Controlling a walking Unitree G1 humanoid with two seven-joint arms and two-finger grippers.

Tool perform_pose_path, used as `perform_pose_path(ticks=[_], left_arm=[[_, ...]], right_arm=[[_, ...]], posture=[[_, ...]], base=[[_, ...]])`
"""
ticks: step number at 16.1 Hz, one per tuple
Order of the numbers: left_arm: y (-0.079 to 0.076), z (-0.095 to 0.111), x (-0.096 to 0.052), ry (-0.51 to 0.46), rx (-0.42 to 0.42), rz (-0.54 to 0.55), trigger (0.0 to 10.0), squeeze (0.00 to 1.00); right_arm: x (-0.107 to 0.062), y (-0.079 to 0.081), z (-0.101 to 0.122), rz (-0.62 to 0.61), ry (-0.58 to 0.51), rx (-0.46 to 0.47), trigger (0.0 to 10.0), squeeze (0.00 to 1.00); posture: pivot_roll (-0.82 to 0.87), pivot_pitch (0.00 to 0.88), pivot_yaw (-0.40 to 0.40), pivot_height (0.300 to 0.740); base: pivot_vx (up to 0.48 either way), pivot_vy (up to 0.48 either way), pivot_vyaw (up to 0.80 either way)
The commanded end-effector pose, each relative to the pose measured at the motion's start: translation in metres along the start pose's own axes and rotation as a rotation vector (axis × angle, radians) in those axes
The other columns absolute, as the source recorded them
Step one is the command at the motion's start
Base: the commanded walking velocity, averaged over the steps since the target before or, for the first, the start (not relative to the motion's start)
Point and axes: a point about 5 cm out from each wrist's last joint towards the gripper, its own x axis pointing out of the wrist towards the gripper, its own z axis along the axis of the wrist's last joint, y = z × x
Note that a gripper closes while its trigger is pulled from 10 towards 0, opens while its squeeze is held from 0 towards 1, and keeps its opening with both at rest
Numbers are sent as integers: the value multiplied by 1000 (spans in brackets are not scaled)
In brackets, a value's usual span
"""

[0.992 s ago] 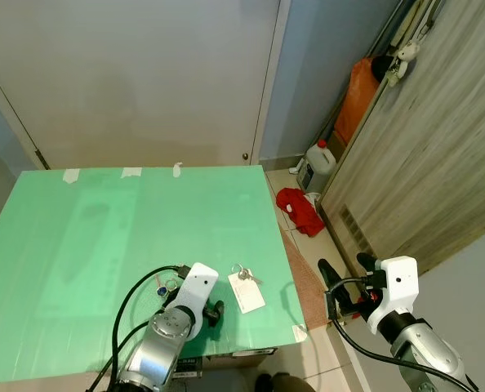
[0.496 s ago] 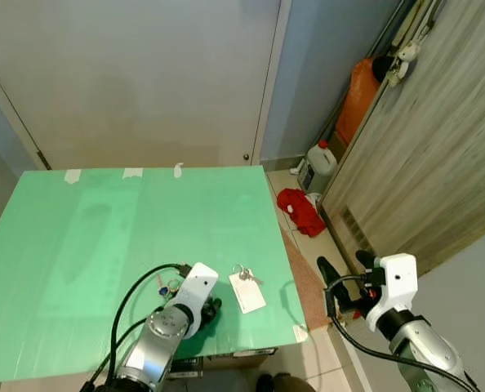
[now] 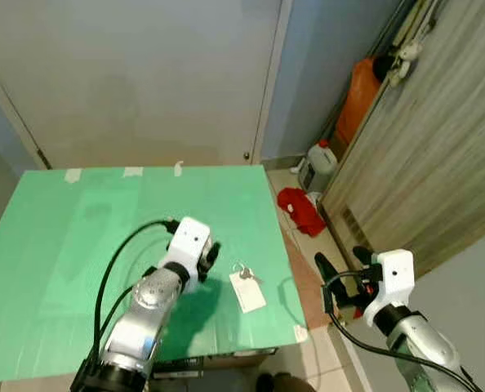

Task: Hang keys on a hook

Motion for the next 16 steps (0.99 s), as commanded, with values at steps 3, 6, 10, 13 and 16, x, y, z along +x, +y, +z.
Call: perform_pose_path(ticks=[3, 6, 10, 13, 16], left_arm=[[12, 37, -7, -197, -8, 42, 0, 0], [26, 72, -8, -368, -39, 120, 0, 0], [41, 83, -9, -446, -124, 168, 0, 0], [42, 72, -10, -426, -145, 199, 0, 0], [40, 71, -9, -440, -146, 207, 0, 0]], right_arm=[[17, 2, 2, -6, -32, 8, 10000, 0], [42, 9, 20, -23, -129, 25, 10000, 0], [66, 18, 28, -26, -188, 51, 10000, 0], [70, 16, 26, -41, -188, 75, 10000, 0], [72, 17, 29, -43, -199, 98, 10000, 0]], posture=[[-85, 40, -60, 717], [-68, 0, -25, 717], [-54, 0, 16, 717], [-46, 0, 17, 717], [-54, 0, 12, 717]], base=[[0, 0, 0], [0, 0, 0], [0, 0, 0], [0, 0, 0], [0, 0, 0]])
